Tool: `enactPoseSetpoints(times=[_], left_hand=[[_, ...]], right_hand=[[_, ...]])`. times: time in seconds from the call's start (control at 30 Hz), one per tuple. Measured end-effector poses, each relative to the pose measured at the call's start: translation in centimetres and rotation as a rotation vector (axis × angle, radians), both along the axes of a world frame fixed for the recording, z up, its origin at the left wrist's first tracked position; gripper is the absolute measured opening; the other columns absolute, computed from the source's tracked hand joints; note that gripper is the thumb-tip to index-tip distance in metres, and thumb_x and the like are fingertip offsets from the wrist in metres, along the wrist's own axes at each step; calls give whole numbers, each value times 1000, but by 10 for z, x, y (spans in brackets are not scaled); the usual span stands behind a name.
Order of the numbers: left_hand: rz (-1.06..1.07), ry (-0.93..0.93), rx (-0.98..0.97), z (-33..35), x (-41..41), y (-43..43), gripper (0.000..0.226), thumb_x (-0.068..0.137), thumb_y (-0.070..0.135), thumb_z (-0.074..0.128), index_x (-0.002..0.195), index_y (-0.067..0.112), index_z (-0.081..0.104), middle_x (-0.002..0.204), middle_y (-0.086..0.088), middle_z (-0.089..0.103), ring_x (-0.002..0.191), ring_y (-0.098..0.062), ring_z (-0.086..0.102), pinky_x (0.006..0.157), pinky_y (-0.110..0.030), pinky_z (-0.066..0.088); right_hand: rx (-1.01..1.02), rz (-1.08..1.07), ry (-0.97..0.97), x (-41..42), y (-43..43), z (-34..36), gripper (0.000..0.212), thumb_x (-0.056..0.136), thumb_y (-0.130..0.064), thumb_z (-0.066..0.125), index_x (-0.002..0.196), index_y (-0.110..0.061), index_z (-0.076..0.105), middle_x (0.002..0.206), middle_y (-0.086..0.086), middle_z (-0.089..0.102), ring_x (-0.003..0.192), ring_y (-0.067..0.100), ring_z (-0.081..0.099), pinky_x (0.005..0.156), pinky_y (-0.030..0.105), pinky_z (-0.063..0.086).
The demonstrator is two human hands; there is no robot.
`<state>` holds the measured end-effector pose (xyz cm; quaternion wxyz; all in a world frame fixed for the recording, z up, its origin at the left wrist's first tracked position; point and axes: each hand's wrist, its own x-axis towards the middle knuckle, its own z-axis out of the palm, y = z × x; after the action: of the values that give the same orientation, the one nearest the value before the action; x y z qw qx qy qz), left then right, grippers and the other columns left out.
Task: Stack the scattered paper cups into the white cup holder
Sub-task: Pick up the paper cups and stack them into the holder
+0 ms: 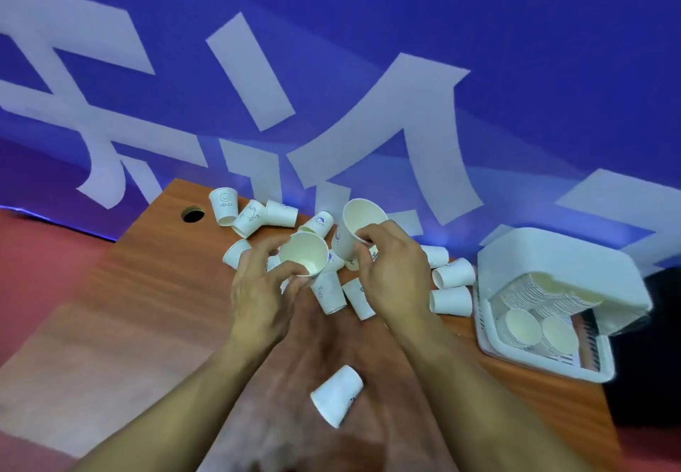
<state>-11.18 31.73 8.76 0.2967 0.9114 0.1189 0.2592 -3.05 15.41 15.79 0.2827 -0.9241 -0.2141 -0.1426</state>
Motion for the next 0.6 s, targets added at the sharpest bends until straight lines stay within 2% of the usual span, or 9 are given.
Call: enactPoseSetpoints(times=[0.1, 0.17, 0.33, 0.47, 0.53, 0.6], left_hand=[[-79, -73, 118, 20, 16, -45, 7, 81, 25, 78, 83, 24, 72, 126, 4, 59, 113, -25, 51, 82, -40, 42], [-121, -101, 165, 29, 26, -75, 4, 85, 28, 73, 84, 24, 71, 121, 7, 61, 114, -23, 51, 83, -39, 41], [-231, -86, 222, 37, 44, -151, 8, 84, 32, 64, 86, 25, 68, 94, 9, 64, 91, -19, 56, 77, -31, 37], [-337, -34, 240, 34, 60, -215, 13, 87, 38, 58, 88, 29, 67, 92, 13, 63, 83, -17, 57, 71, -29, 34], [-395, -9, 241, 33, 68, -245, 8, 88, 35, 63, 90, 28, 67, 93, 12, 63, 78, -18, 59, 69, -29, 37], [-410, 17, 228, 35, 75, -273, 6, 86, 30, 71, 89, 27, 68, 92, 11, 65, 71, -20, 60, 64, -27, 38]], right_hand=[[-4, -63, -99, 1, -52, 12, 2, 85, -18, 65, 86, -20, 66, 85, -5, 63, 80, 23, 53, 56, 40, 48], [0, -107, -138, 1, -88, 14, 2, 84, -18, 67, 85, -20, 66, 83, -6, 63, 83, 23, 51, 55, 39, 47], [6, -218, -162, -8, -179, 9, 7, 81, -19, 70, 87, -22, 68, 85, -9, 63, 91, 23, 51, 61, 32, 48], [-22, -341, -192, -12, -249, 0, 12, 77, -14, 74, 86, -20, 70, 85, -4, 65, 86, 26, 51, 70, 35, 48], [-41, -401, -205, -12, -280, -6, 14, 74, -12, 78, 85, -17, 71, 83, -2, 67, 81, 27, 52, 76, 37, 43], [-57, -445, -202, -11, -306, -10, 17, 70, -11, 81, 83, -17, 72, 80, -1, 67, 79, 28, 55, 73, 36, 45]])
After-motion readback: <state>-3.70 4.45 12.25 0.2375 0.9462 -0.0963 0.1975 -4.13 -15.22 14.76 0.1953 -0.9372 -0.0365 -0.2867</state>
